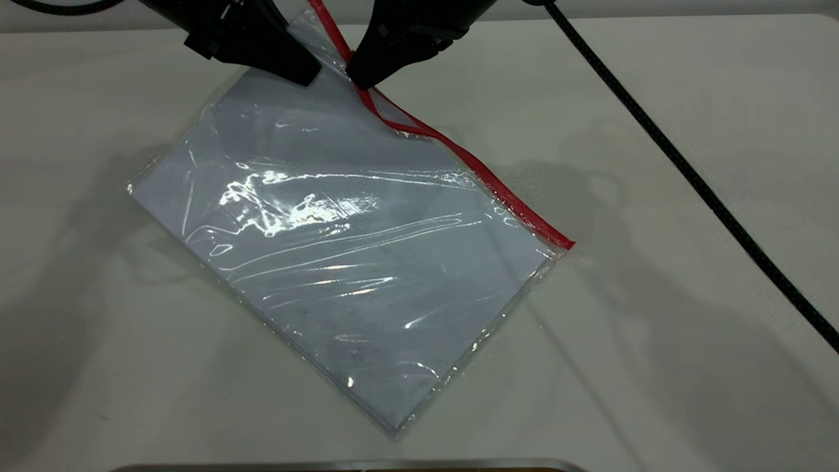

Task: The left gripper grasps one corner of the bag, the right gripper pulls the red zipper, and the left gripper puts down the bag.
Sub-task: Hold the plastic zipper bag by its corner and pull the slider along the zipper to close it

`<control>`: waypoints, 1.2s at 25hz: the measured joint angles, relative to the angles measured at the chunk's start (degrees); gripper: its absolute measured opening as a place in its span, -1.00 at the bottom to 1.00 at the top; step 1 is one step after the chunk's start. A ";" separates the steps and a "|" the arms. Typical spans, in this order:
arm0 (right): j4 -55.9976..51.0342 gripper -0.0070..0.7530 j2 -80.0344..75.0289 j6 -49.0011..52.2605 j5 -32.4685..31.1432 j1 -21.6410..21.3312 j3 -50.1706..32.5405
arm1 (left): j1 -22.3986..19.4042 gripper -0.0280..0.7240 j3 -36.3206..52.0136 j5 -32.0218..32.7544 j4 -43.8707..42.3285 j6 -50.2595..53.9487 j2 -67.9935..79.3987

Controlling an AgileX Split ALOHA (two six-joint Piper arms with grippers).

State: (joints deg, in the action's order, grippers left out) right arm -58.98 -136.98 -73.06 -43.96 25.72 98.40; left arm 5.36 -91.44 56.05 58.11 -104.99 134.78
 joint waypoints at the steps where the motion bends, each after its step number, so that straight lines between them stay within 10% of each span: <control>1: 0.00 -0.66 0.00 0.00 0.00 0.00 0.00 | -0.04 -0.78 0.00 0.00 0.00 0.02 0.00; 30: -8.18 -0.52 -0.09 -1.17 0.82 -0.06 -0.54 | -0.18 -0.78 -0.33 0.41 -0.01 0.25 -0.26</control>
State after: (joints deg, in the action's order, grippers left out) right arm -67.16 -137.07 -74.23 -43.14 25.66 97.86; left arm 5.18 -91.77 56.46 58.10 -104.74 134.51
